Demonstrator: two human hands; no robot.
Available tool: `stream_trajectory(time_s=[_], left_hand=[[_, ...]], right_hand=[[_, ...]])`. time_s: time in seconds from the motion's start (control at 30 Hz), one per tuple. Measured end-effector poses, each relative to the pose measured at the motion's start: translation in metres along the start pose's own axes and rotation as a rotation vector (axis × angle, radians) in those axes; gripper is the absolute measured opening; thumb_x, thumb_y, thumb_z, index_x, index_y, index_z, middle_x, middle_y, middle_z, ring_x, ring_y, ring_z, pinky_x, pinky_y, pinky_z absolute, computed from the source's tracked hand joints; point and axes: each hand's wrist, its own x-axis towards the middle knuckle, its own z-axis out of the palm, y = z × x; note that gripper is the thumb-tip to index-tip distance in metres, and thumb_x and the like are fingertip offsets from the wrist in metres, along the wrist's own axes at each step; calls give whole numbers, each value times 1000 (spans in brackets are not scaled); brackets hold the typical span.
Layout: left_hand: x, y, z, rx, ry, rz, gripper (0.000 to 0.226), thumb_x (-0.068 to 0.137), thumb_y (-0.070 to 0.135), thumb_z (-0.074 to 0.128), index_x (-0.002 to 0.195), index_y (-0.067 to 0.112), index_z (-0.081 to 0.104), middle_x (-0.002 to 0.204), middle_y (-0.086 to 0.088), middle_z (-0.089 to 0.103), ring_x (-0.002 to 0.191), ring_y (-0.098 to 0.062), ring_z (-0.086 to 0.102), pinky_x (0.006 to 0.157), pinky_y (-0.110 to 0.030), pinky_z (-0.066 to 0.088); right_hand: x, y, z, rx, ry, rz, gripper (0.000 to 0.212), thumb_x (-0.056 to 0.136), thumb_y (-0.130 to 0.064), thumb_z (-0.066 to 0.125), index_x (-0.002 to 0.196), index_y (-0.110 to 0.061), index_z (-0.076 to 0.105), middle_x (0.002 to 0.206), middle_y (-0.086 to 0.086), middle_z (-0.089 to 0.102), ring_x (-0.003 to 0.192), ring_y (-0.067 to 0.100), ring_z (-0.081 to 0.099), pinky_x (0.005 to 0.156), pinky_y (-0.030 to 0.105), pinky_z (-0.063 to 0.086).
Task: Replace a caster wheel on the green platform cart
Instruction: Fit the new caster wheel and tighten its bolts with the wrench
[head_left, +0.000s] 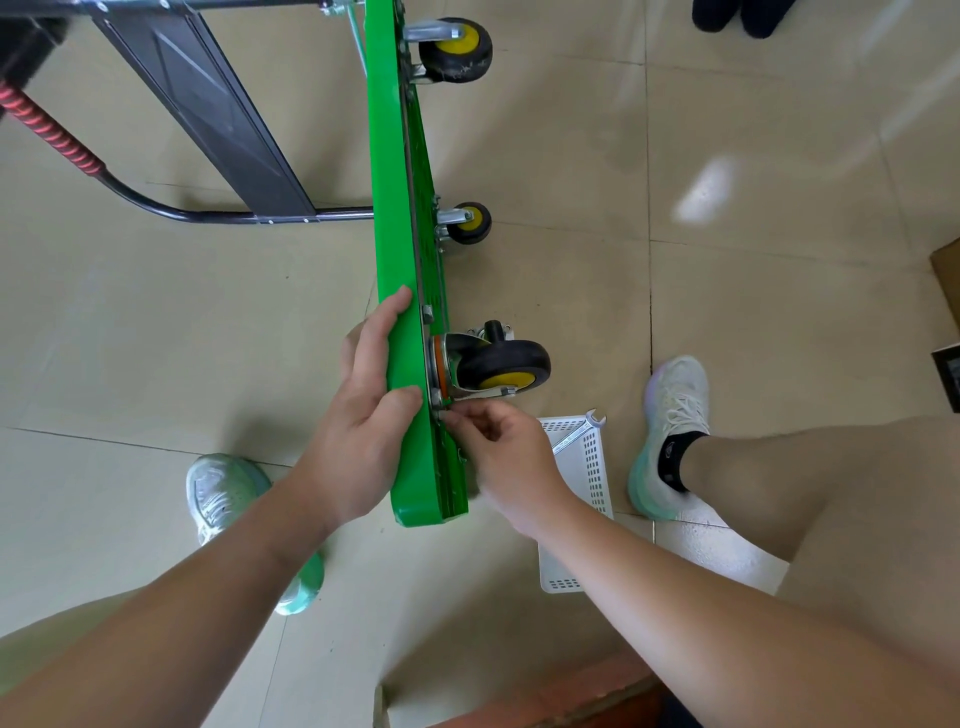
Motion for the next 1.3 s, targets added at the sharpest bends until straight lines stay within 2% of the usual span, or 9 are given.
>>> stream_trajectory(time_s=[0.1,0.27,0.4,0.6,0.73,0.87,1.0,1.17,1.3], left_hand=[[0,0,0,-3,-3,-7,76,85,16,39,156,37,20,147,22,30,132,20,29,105,0,21],[0,0,0,-2,-3,-8,76,85,16,39,154,42,20,151,12,31,136,15,29,109,-3,21],[0,1,0,-21,0,-10,76,85,15,39,154,40,21,150,16,31,133,18,30,105,-1,22],[-1,1,0,-26,2,-3,75,85,15,39,151,45,21,148,19,31,132,19,31,104,0,22],[-1,1,0,-28,-3,-10,75,85,16,39,150,47,20,147,19,31,130,19,32,103,0,23],[-1,1,0,-24,-2,-3,75,85,15,39,151,45,20,148,19,31,133,18,31,104,0,23],[0,0,-1,-26,-7,-6,76,85,16,39,153,44,20,149,20,30,134,17,31,105,-1,23],[-1,0,-1,-33,-9,-6,76,85,15,39,153,45,20,149,21,30,135,15,31,105,-2,24],[-1,-1,-1,-38,-2,-9,77,85,14,39,155,41,21,153,13,30,138,12,30,110,-4,22]], right_hand=[[3,1,-4,-100,25,-30,27,93,-39,66,86,-14,73,80,14,71,71,25,63,72,47,54],[0,1,1,-15,3,-16,14,90,-30,71,96,-19,76,91,4,77,91,25,72,88,46,59],[3,-1,-2,-154,28,-46,36,93,-44,63,82,-11,72,75,15,69,67,23,60,68,46,53],[-1,-3,2,0,-20,14,11,92,-27,72,91,-18,76,88,8,76,90,30,72,86,49,59],[0,-3,0,-61,17,-6,41,83,-52,66,84,-12,74,78,13,71,73,29,65,71,44,53],[-1,-4,3,68,-29,67,7,93,-23,71,93,-19,77,91,9,77,89,23,72,87,44,59],[-2,-9,4,1,9,45,19,94,-28,70,81,-15,75,81,9,74,72,16,66,71,39,56],[-4,-6,4,103,-18,78,9,95,-21,69,92,-19,76,91,5,77,92,25,72,85,43,59],[0,-6,9,65,-3,78,19,95,-26,69,80,-16,75,81,8,75,76,18,68,76,40,57]])
